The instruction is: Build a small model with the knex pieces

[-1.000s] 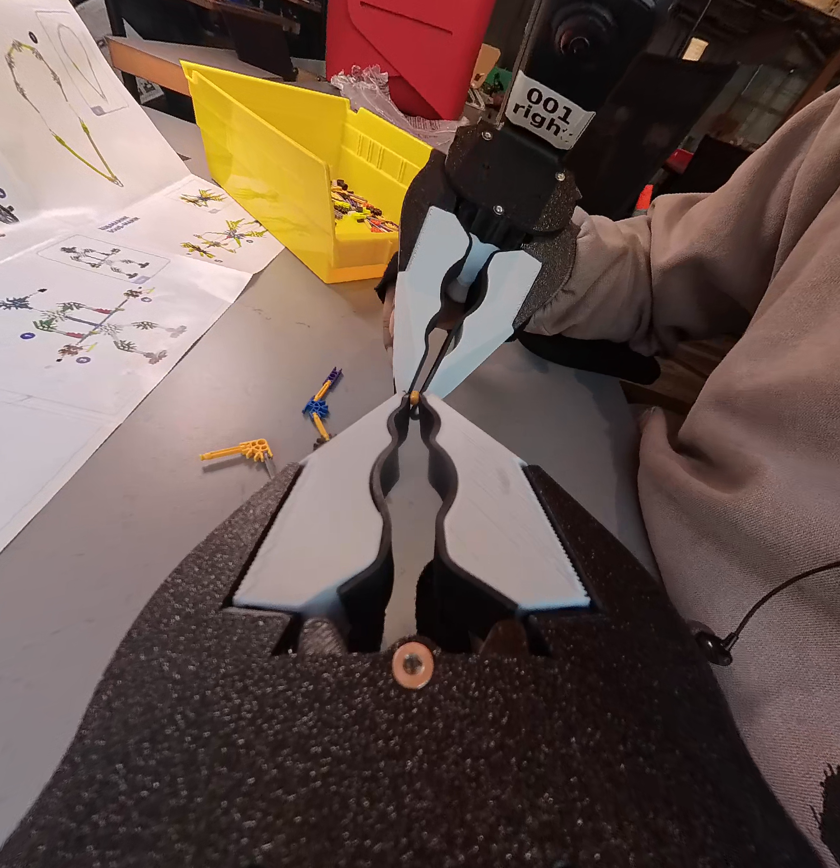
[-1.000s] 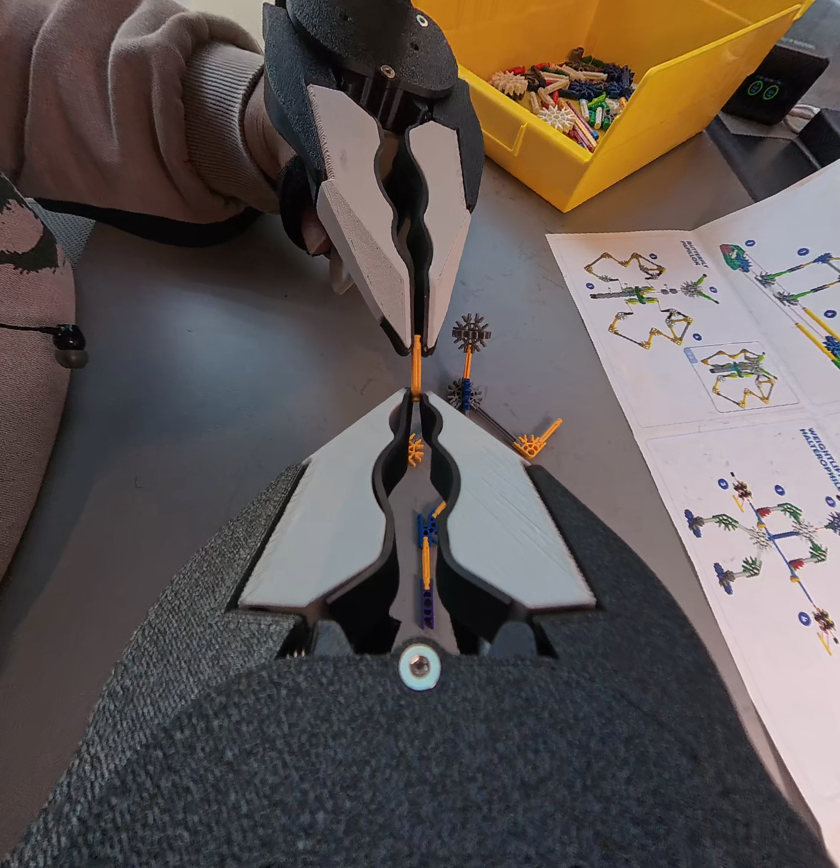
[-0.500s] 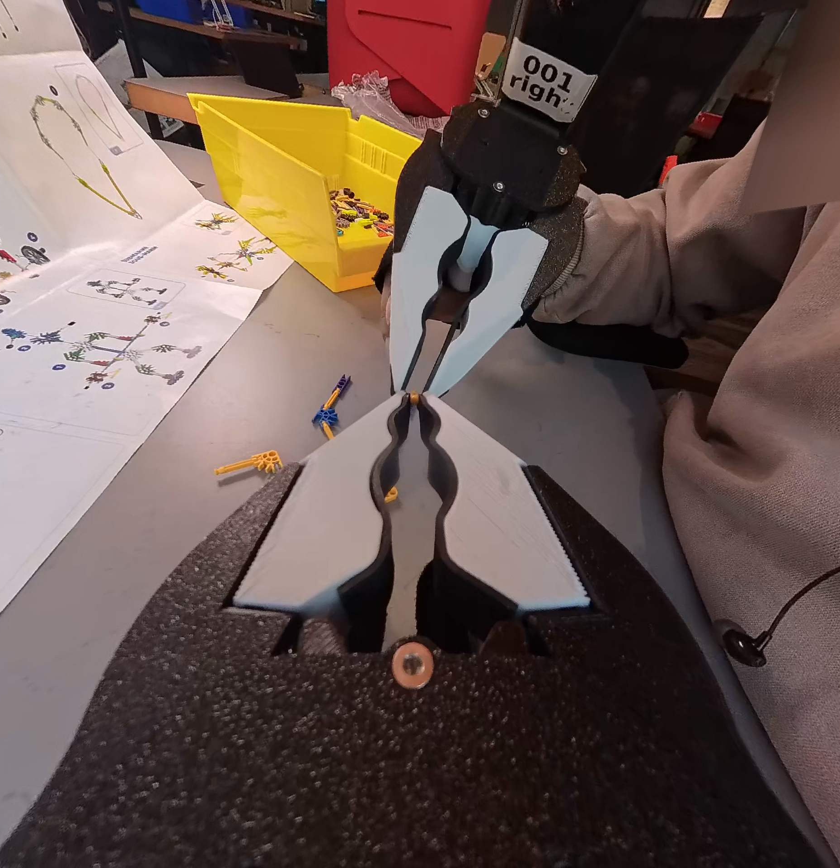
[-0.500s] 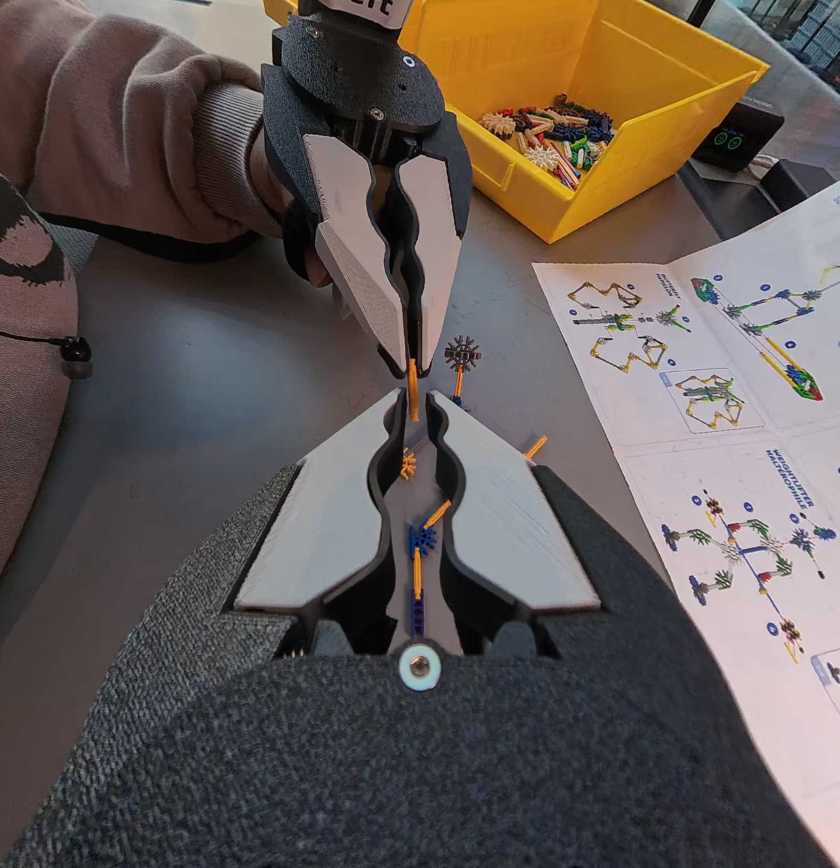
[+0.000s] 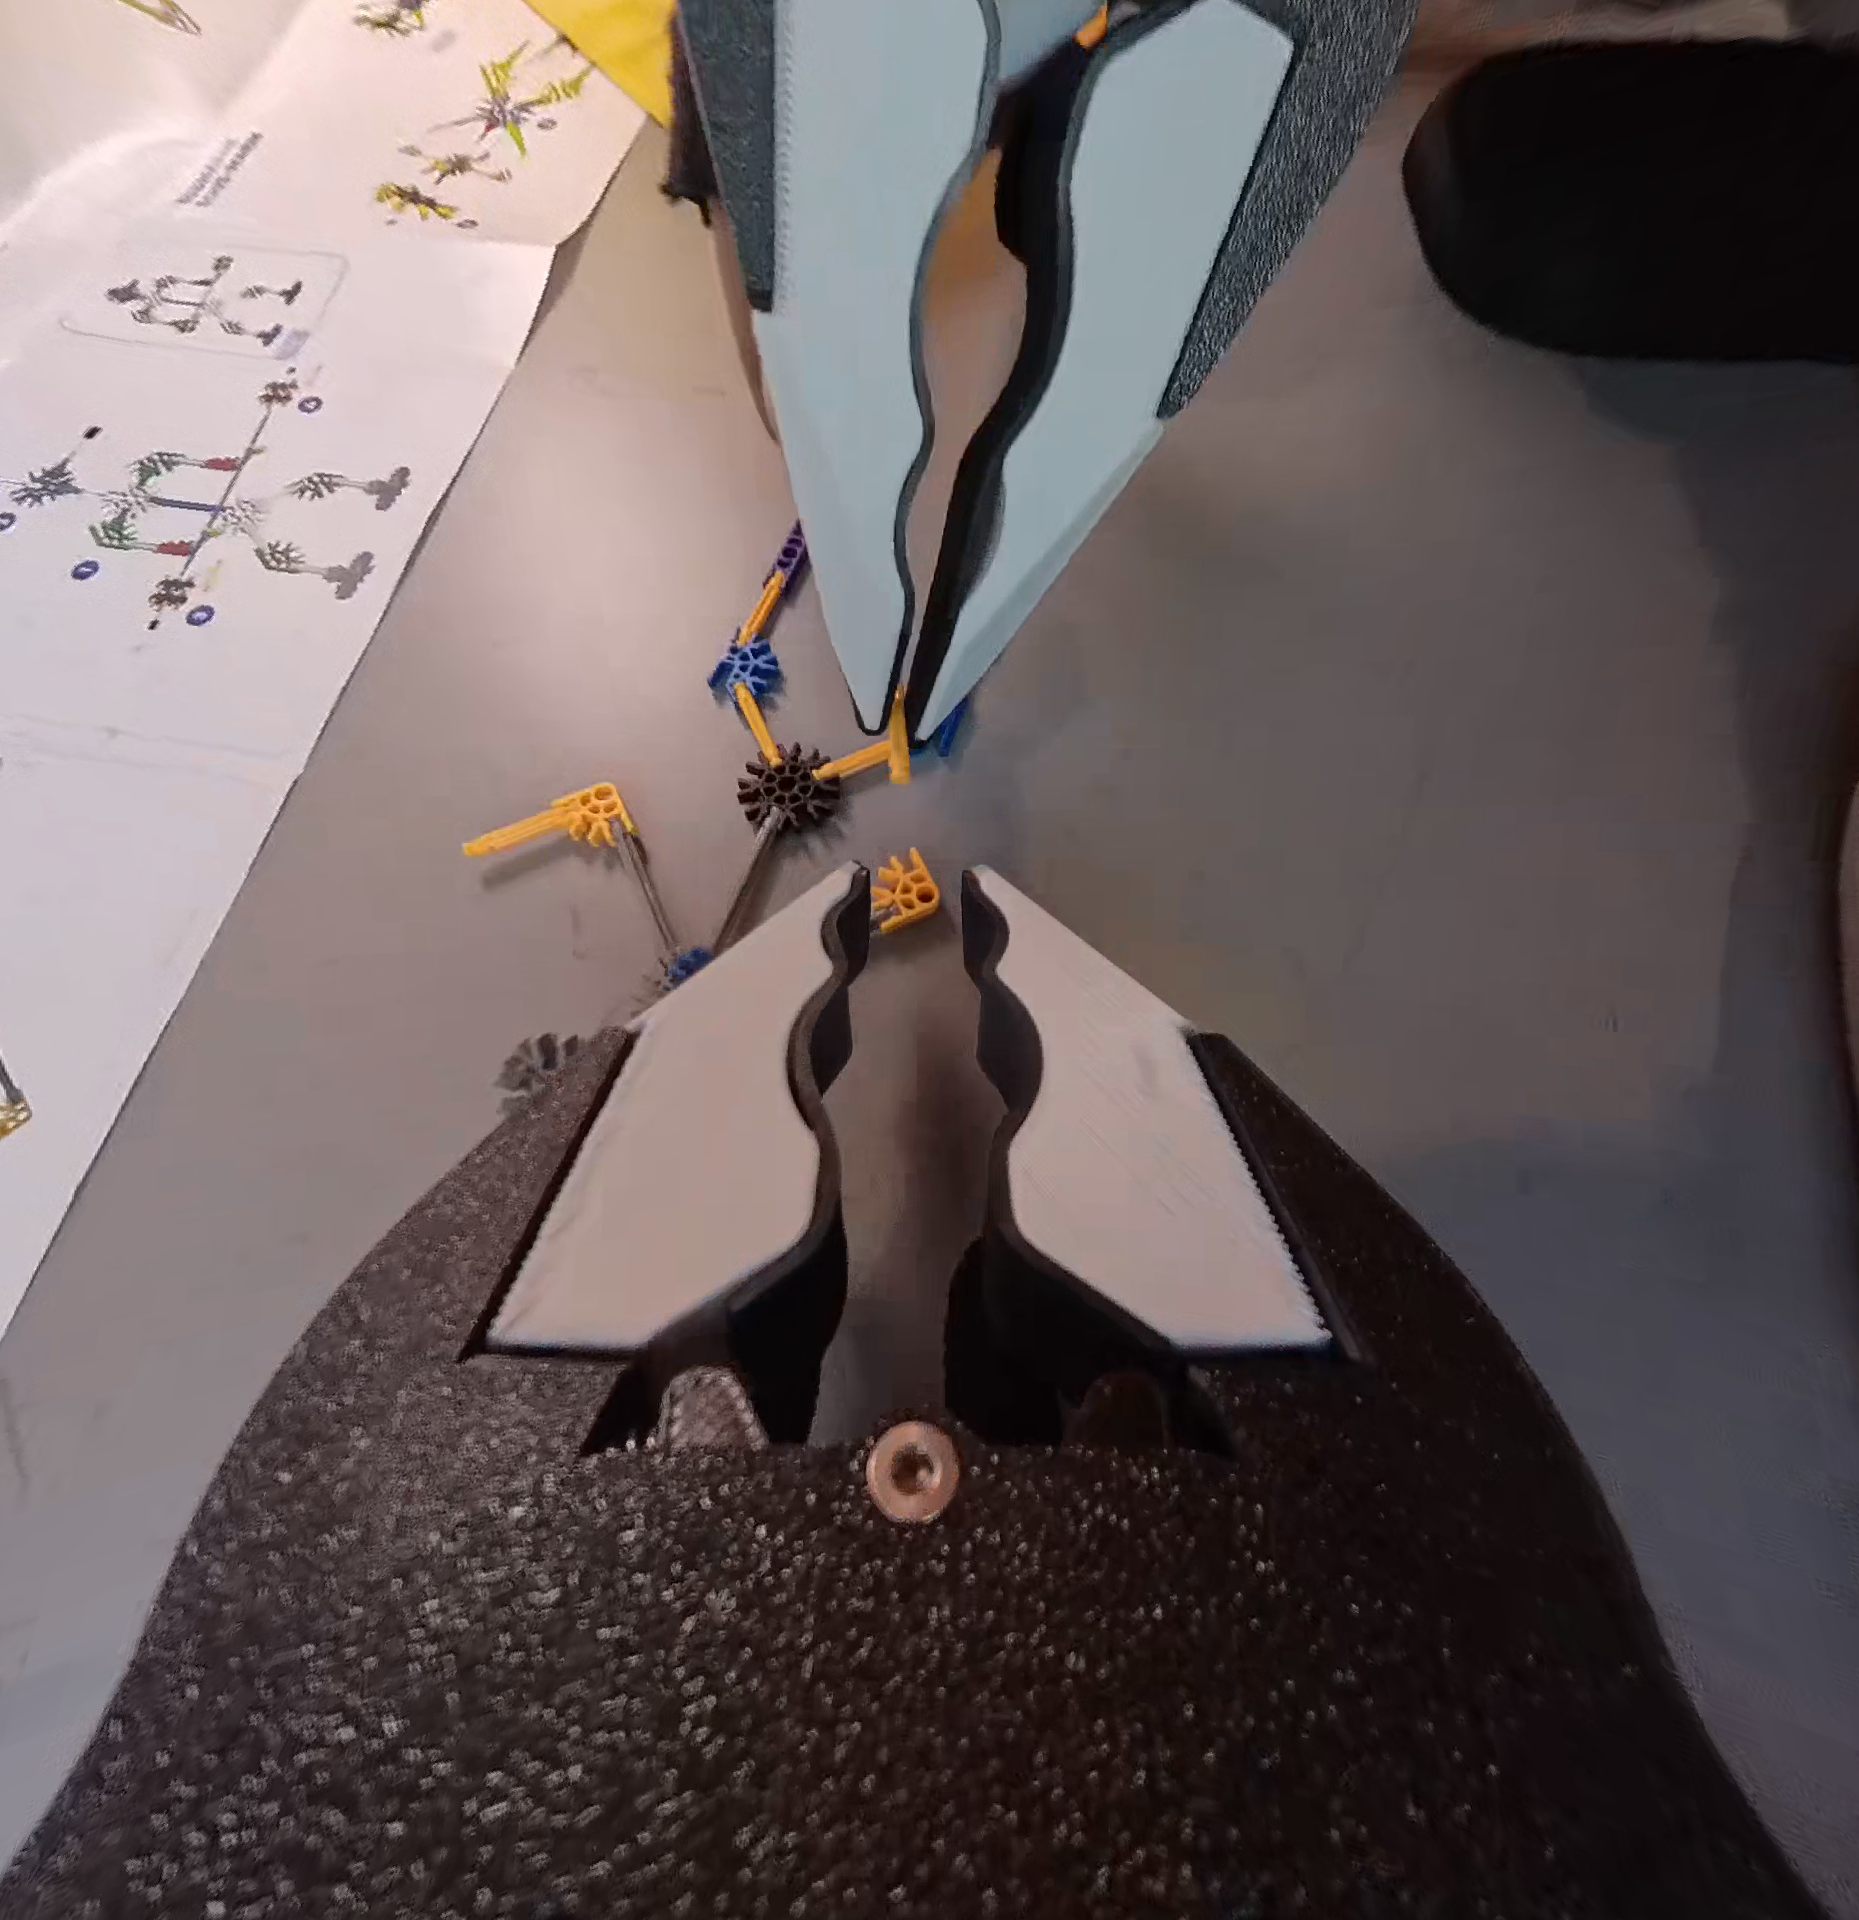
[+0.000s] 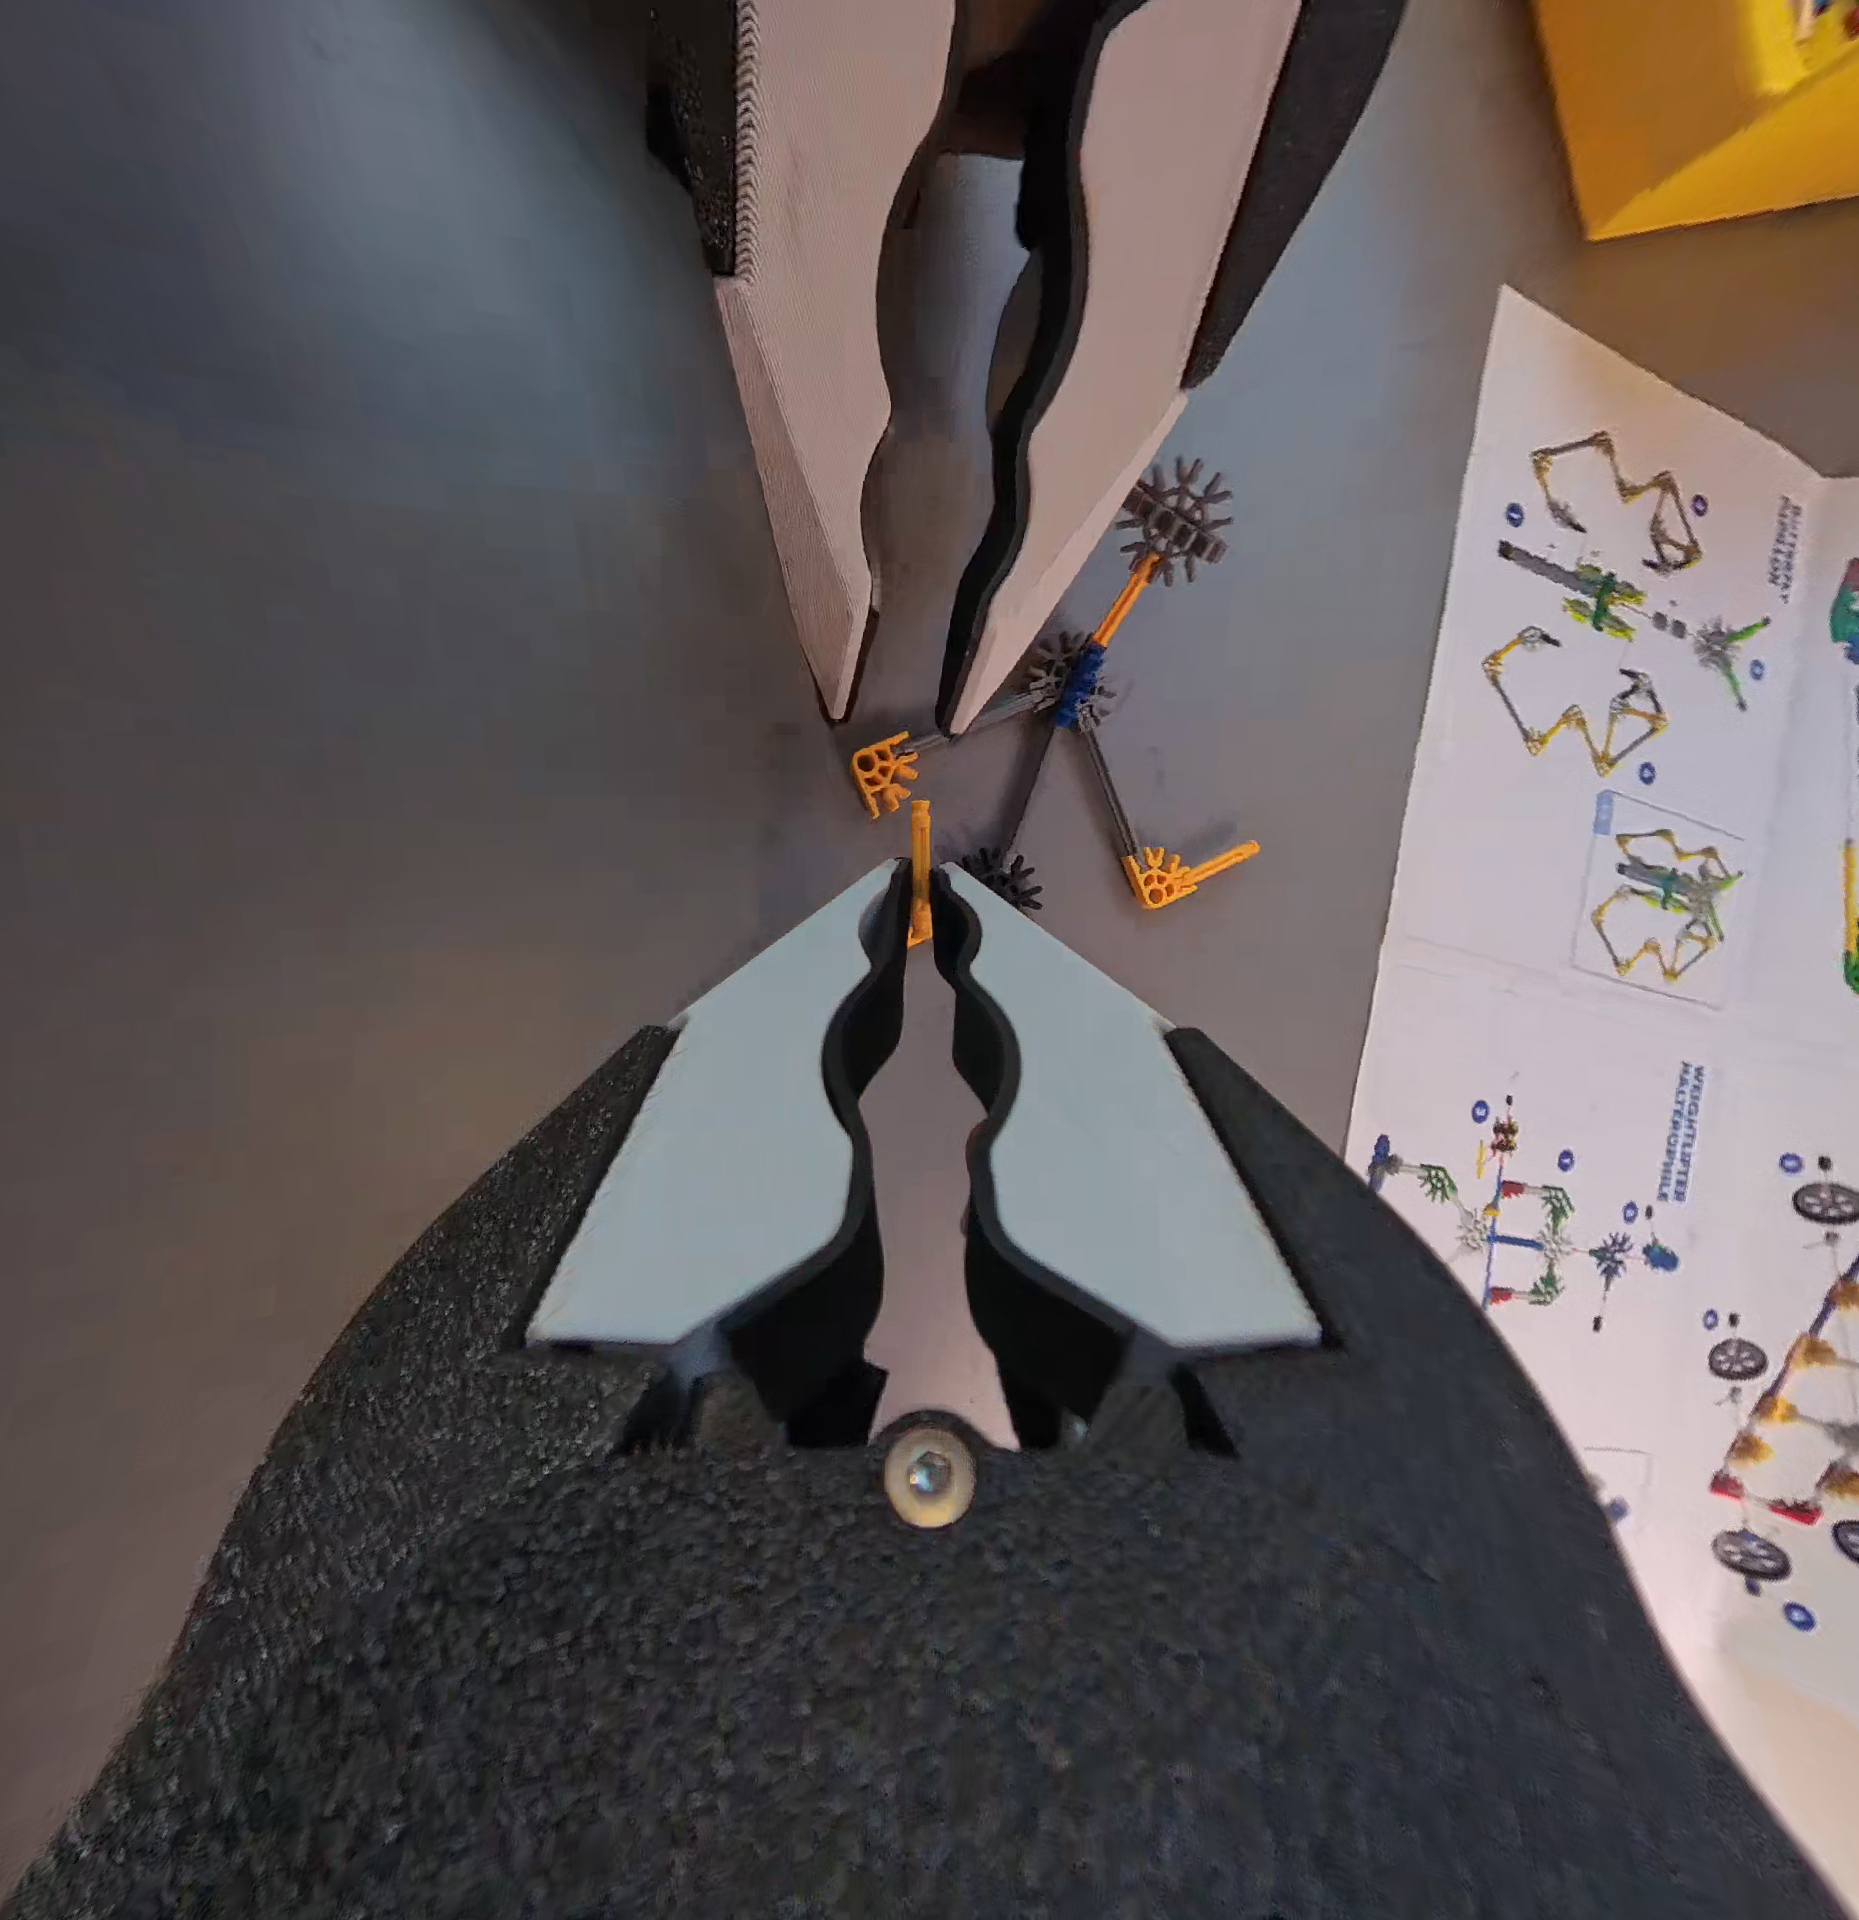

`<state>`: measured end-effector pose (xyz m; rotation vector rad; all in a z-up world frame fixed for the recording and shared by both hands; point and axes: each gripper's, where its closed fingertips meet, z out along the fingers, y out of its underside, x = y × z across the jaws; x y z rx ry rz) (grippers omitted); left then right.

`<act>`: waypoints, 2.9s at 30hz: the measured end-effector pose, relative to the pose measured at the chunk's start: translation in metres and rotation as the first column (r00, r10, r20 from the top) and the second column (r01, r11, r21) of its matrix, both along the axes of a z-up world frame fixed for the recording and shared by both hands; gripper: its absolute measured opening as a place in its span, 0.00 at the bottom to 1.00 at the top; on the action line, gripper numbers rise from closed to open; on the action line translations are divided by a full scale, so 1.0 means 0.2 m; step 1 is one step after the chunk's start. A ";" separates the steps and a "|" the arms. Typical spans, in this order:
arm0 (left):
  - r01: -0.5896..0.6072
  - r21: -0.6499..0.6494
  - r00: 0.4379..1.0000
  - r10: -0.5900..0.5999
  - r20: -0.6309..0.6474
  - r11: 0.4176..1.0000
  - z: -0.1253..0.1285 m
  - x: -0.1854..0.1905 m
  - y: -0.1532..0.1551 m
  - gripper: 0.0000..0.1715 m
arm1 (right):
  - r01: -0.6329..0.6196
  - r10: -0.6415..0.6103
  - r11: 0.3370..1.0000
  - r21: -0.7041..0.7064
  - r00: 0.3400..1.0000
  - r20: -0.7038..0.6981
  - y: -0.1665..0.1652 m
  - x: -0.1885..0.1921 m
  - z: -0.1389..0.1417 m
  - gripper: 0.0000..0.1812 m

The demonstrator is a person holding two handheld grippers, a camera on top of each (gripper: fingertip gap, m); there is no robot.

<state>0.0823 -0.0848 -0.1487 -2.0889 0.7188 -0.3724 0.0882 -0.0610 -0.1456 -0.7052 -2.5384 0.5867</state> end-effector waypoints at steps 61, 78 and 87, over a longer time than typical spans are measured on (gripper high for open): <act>0.018 -0.067 0.998 -0.022 -0.064 0.998 -0.11 0.00 0.00 0.08 | -0.085 0.108 0.991 -0.100 0.962 0.250 -0.11 0.01 -0.06 0.12; 0.065 -0.026 0.989 -0.068 -0.128 0.998 -0.10 -0.06 -0.02 0.09 | 0.387 -0.324 0.899 -0.203 0.903 0.283 -0.04 0.27 -0.13 0.04; 0.023 0.009 0.988 -0.021 -0.151 1.000 -0.04 -0.21 -0.03 0.09 | 0.388 -0.317 0.864 -0.320 0.914 0.252 -0.28 0.23 -0.09 0.08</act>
